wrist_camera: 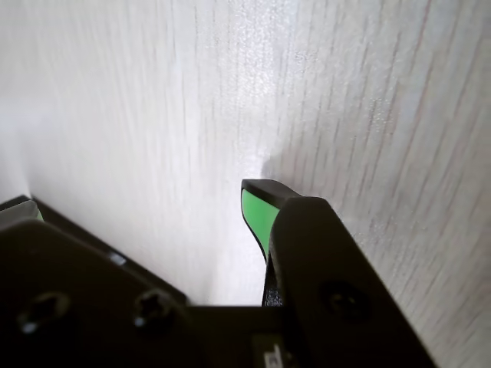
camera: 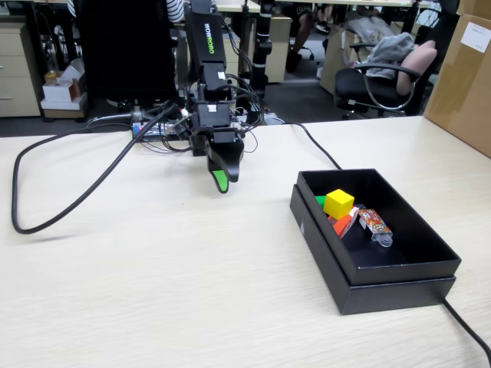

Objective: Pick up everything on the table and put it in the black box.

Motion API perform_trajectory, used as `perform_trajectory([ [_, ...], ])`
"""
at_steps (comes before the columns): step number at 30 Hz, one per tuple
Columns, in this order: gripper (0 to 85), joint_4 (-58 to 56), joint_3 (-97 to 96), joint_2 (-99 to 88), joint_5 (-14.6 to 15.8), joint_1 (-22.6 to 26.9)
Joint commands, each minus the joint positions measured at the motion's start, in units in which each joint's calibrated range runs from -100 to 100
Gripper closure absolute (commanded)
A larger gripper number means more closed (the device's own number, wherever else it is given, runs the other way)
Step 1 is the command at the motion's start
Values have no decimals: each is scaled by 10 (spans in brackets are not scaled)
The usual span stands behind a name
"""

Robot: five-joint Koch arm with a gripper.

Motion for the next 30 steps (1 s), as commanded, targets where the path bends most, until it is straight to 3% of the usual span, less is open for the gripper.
perform_trajectory([
  [1, 360, -6, 4, -16, 0, 0],
  [17, 363, 42, -70, -14, -27, 3],
  [22, 366, 131, -131, -4, -44, 1],
  [30, 366, 131, -133, 0, -45, 0],
])
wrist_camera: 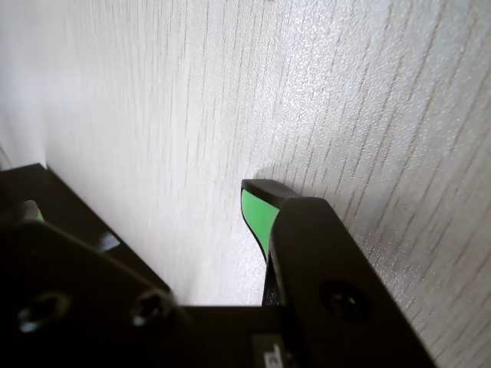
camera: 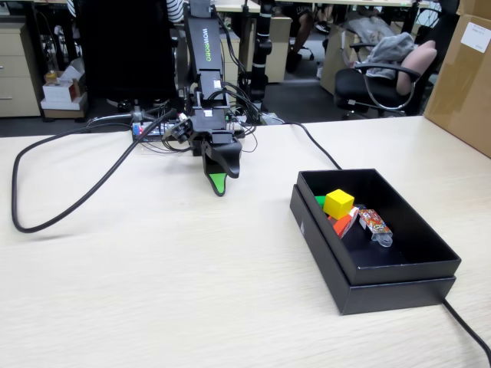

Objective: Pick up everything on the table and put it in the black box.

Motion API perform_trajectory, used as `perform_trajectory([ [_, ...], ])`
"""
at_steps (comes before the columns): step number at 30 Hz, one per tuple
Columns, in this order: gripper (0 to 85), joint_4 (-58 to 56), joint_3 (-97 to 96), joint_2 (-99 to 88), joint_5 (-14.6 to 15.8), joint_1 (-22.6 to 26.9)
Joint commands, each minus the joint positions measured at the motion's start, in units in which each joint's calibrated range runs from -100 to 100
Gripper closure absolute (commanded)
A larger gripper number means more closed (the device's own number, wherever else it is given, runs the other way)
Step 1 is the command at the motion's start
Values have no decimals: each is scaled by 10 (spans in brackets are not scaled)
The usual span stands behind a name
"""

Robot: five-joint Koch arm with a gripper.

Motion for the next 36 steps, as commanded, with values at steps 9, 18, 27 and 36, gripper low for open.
perform_trajectory([
  [9, 364, -6, -8, 14, -3, -1],
  [18, 364, -6, -11, 14, -2, 0],
  [27, 364, -6, -8, 15, -2, -1],
  [36, 364, -6, 0, 24, -2, 0],
])
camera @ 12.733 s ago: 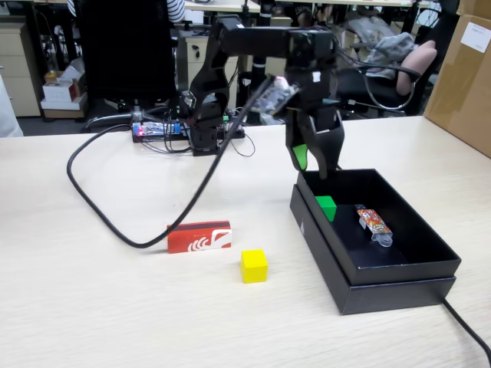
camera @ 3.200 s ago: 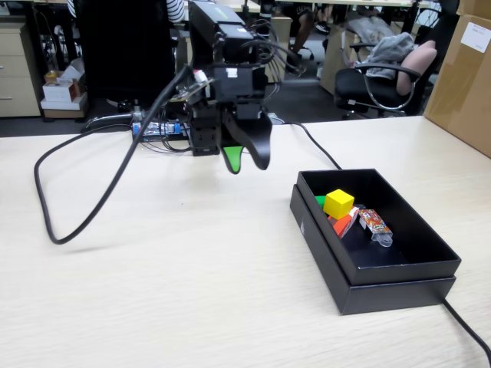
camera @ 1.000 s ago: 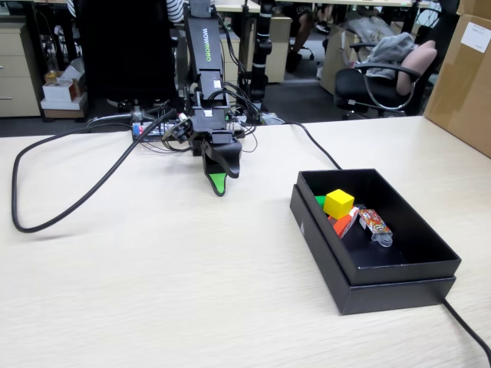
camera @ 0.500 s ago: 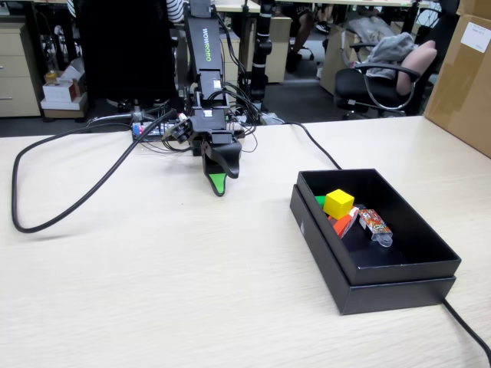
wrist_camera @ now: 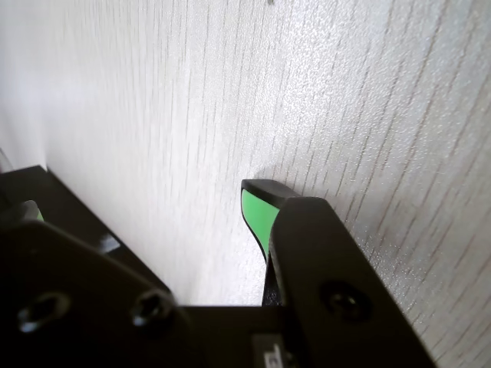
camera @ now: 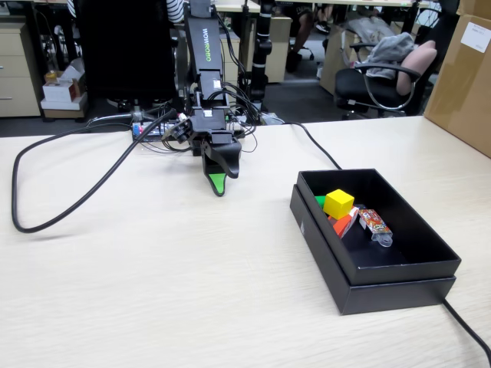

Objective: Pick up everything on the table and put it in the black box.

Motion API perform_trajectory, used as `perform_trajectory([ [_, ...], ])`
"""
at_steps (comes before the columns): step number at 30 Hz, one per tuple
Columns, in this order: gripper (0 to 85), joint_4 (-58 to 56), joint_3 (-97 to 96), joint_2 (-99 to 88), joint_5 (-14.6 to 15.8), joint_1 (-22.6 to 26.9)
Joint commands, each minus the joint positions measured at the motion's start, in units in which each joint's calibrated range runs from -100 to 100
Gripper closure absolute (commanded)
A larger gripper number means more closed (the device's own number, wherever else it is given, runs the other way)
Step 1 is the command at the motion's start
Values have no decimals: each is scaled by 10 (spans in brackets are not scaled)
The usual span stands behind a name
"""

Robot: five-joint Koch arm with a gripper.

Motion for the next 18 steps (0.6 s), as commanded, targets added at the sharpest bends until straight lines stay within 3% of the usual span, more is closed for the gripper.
perform_trajectory([
  [1, 364, -6, -1, 16, -2, 0],
  [18, 364, -6, -4, 14, -2, 1],
])
